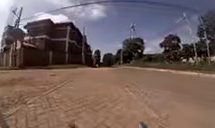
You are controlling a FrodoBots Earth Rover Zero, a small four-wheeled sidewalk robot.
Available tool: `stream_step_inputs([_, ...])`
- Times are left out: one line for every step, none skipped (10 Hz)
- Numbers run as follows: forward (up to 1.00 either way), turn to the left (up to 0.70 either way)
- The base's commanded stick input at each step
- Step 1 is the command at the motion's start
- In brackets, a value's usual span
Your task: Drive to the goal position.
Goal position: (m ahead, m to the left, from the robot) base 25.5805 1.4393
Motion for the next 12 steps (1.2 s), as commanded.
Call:
stream_step_inputs([1.0, 0.0])
stream_step_inputs([1.0, 0.0])
stream_step_inputs([1.0, 0.0])
stream_step_inputs([1.0, 0.0])
stream_step_inputs([1.0, 0.0])
stream_step_inputs([1.0, 0.0])
stream_step_inputs([1.0, 0.0])
stream_step_inputs([1.0, 0.0])
stream_step_inputs([1.0, 0.0])
stream_step_inputs([1.0, 0.0])
stream_step_inputs([1.0, 0.0])
stream_step_inputs([1.0, 0.0])
